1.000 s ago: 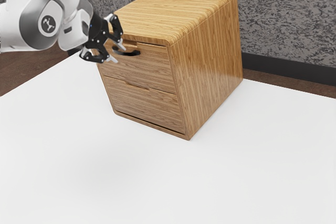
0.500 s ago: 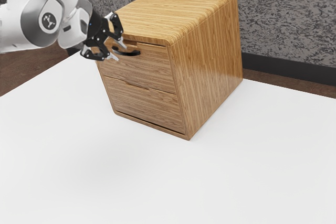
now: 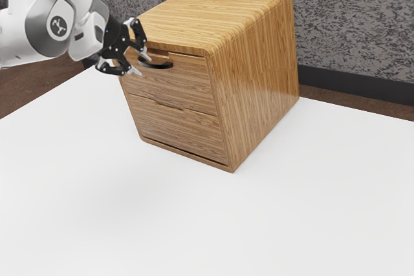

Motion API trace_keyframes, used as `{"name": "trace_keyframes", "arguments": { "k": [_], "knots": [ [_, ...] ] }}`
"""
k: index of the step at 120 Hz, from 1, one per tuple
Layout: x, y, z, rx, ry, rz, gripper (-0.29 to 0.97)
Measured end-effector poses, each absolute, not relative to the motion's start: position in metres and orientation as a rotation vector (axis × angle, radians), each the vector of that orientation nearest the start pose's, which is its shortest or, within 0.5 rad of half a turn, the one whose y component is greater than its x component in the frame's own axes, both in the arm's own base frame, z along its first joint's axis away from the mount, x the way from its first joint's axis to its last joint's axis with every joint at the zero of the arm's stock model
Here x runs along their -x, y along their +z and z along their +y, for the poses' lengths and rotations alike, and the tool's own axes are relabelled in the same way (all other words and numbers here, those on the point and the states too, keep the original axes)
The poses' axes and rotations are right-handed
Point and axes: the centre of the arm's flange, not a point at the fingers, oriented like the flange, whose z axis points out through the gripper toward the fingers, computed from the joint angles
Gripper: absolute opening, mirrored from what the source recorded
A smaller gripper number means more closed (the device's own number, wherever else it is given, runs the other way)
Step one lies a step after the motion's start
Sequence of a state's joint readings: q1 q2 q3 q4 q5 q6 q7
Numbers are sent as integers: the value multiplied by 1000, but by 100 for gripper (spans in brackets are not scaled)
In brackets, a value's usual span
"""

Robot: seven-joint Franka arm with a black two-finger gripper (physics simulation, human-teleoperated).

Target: Pull the drawer handle with one arm to open the drawer

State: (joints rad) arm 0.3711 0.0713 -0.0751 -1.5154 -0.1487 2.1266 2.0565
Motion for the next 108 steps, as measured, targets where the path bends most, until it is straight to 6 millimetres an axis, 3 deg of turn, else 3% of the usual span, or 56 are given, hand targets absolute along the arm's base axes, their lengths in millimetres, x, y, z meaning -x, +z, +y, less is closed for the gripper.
{"name": "trace_keyframes", "arguments": {
  "k": [20, 61, 108],
  "knots": [
    [-600, 667, 172, 1741, -486, 2030, 15],
    [-593, 663, 166, 1728, -479, 2051, -8],
    [-527, 671, 151, 1689, -454, 2028, -9]
  ]
}}
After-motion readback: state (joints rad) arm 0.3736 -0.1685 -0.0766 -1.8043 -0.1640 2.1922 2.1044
